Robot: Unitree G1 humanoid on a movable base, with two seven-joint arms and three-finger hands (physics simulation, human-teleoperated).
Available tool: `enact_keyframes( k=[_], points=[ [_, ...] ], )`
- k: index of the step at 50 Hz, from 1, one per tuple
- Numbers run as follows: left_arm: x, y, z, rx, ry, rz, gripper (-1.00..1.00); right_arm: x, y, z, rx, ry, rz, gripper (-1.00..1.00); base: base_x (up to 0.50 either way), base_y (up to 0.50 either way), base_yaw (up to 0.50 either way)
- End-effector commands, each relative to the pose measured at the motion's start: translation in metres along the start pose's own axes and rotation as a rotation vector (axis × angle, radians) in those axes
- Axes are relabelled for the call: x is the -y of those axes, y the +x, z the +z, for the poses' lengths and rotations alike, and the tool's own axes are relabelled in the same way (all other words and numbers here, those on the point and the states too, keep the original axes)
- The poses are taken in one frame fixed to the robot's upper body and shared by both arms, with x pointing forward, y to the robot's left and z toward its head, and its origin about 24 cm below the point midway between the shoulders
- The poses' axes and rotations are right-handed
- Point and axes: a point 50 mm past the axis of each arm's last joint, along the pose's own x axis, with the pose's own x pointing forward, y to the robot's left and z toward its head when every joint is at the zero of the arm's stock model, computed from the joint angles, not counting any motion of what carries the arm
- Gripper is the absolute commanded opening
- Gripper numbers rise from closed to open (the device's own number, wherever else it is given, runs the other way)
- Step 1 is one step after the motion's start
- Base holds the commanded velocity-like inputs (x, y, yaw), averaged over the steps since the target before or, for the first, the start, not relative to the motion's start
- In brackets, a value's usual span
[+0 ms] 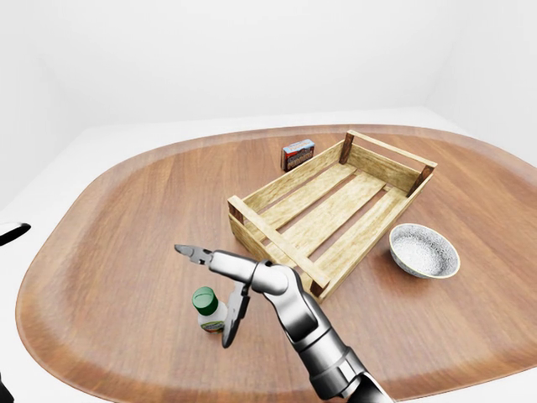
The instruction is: Pick up the salad dressing and put it in the tray.
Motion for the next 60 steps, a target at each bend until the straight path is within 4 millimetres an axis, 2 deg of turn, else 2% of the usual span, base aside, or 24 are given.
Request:
enact_keyframes(
  k=[1, 11, 30, 43, 52, 58, 59, 60],
  points=[
    [-0.002, 0.0, -0.001, -0.007, 0.002, 0.002, 1.0, -0.01, 0.014, -0.014, -0.062, 0.051, 0.073, 1.0, 0.0, 0.0, 0.0],
    [0.0, -0.001, -0.004, -0.017, -0.001, -0.002, 1.0, -0.008, 0.02, -0.017, -0.107, 0.03, 0.096, 1.0, 0.0, 0.0, 0.0],
    [-0.001, 0.0, -0.005, -0.02, -0.007, 0.003, 1.0, -0.008, 0.031, -0.038, -0.204, 0.125, 0.173, 1.0, 0.0, 0.0, 0.0],
    [0.001, -0.001, -0.004, -0.017, -0.009, 0.0, 1.0, -0.012, 0.034, -0.04, -0.193, 0.18, 0.187, 1.0, 0.0, 0.0, 0.0],
    [-0.002, 0.0, 0.005, 0.019, -0.012, 0.007, 1.0, -0.014, 0.036, -0.043, -0.208, 0.208, 0.211, 1.0, 0.0, 0.0, 0.0],
    [0.0, 0.0, -0.001, -0.003, -0.011, 0.003, 1.0, -0.013, 0.038, -0.043, -0.213, 0.227, 0.22, 1.0, 0.0, 0.0, 0.0],
    [-0.001, 0.0, -0.001, -0.003, -0.011, 0.004, 1.0, -0.013, 0.038, -0.044, -0.216, 0.229, 0.223, 0.89, 0.0, 0.0, 0.0],
    [-0.002, 0.0, 0.0, -0.002, -0.01, 0.004, 1.0, -0.013, 0.038, -0.045, -0.22, 0.235, 0.226, -0.54, 0.0, 0.0, 0.0]
  ],
)
